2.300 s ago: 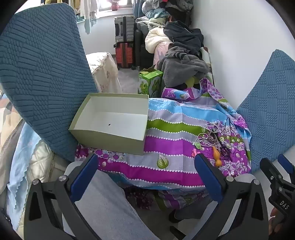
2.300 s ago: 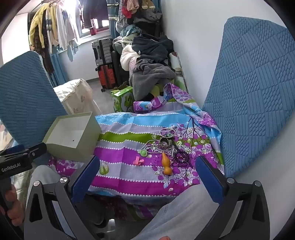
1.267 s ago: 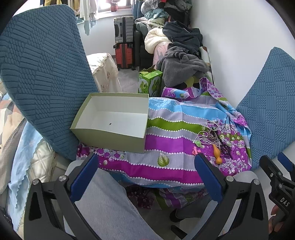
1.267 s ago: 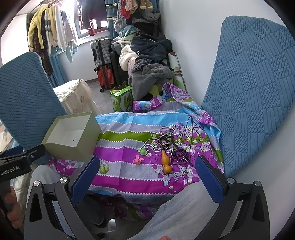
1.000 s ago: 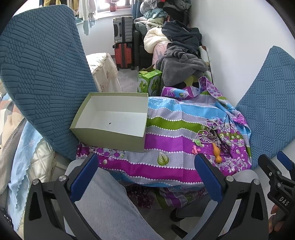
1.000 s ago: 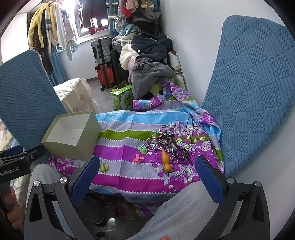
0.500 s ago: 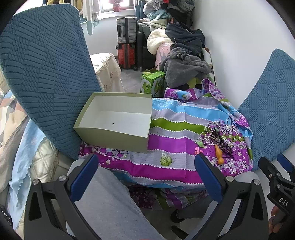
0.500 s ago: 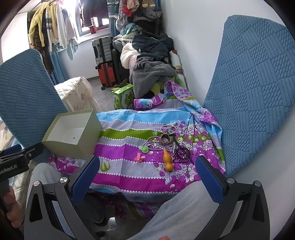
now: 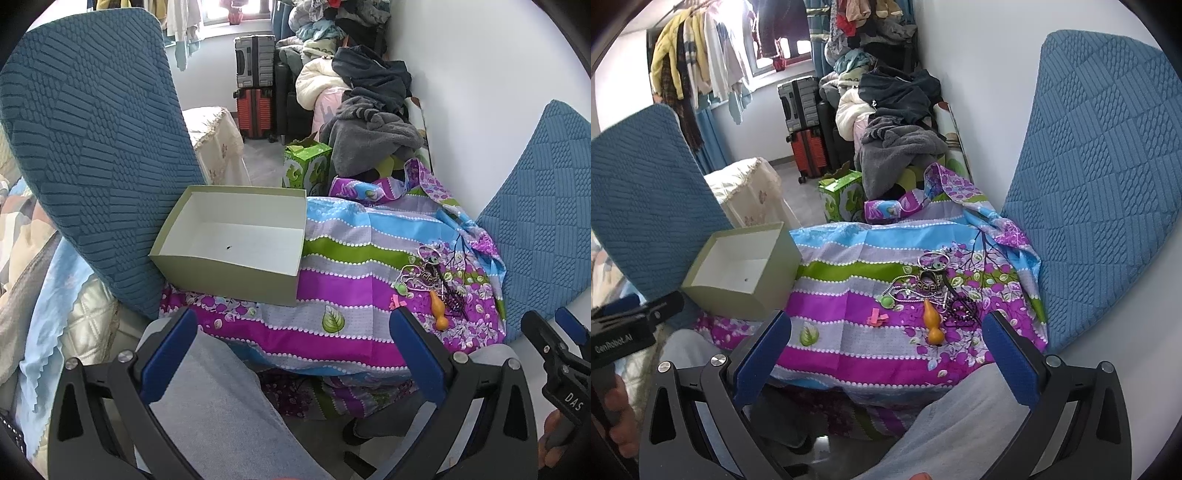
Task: Organize jewelry
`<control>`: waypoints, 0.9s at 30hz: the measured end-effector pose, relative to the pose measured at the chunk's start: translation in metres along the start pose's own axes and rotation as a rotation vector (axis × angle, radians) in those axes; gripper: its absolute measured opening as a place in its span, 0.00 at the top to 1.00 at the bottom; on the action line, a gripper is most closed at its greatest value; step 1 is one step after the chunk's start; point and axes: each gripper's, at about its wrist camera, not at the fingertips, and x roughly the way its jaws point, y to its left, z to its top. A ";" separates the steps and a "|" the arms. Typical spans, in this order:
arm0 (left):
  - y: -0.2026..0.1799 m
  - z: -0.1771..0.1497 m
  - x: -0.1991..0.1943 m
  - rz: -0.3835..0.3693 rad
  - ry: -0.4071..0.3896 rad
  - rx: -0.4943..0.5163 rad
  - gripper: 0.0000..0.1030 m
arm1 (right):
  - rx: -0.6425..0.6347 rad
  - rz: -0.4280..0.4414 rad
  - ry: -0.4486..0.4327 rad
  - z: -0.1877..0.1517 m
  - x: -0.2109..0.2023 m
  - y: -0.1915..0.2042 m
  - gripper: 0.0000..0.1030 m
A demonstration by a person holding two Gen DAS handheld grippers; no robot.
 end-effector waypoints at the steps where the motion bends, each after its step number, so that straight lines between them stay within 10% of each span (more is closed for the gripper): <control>1: -0.001 0.000 -0.001 -0.004 -0.001 0.000 0.00 | -0.003 -0.005 -0.002 0.001 -0.001 0.000 0.00; 27: -0.019 0.000 0.013 -0.090 0.038 0.013 0.01 | 0.031 0.020 0.005 0.003 0.006 -0.010 0.19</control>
